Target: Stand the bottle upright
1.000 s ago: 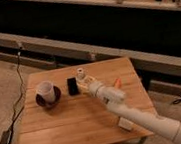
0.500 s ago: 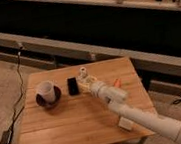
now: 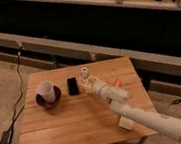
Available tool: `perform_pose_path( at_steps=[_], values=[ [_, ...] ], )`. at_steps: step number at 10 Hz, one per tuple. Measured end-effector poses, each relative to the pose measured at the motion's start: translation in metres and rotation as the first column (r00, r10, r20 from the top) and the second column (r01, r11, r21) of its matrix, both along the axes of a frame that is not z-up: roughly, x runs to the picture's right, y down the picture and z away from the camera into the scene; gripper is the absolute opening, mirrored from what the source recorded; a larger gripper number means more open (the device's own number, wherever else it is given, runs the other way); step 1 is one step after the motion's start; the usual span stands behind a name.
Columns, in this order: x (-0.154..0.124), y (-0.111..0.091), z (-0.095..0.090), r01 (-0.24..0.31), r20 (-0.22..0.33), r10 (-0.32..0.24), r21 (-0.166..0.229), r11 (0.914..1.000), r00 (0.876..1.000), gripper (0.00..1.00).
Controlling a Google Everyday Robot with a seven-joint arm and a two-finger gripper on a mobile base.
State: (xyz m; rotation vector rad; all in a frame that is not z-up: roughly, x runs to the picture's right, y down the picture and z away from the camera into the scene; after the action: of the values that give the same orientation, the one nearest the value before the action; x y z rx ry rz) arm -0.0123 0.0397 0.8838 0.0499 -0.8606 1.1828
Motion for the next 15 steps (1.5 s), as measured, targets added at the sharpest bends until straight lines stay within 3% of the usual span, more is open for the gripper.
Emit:
perform_pose_path(
  at_steps=[2,9,10,15],
  values=[
    [0.0007,-0.0029,-0.0030,-0.001,-0.008,0.001,0.013,0.9999,1.000,0.03],
    [-0.0011,-0.0043,-0.0085,0.003,-0.018,-0.003,0.036,0.9993,1.000,0.76],
    [-0.0015,-0.0045,-0.0086,0.002,-0.017,-0.002,0.037,0.9993,1.000,0.80],
    [-0.0033,-0.0039,-0.0066,-0.003,-0.010,0.003,0.033,0.9995,1.000,0.80]
  ],
)
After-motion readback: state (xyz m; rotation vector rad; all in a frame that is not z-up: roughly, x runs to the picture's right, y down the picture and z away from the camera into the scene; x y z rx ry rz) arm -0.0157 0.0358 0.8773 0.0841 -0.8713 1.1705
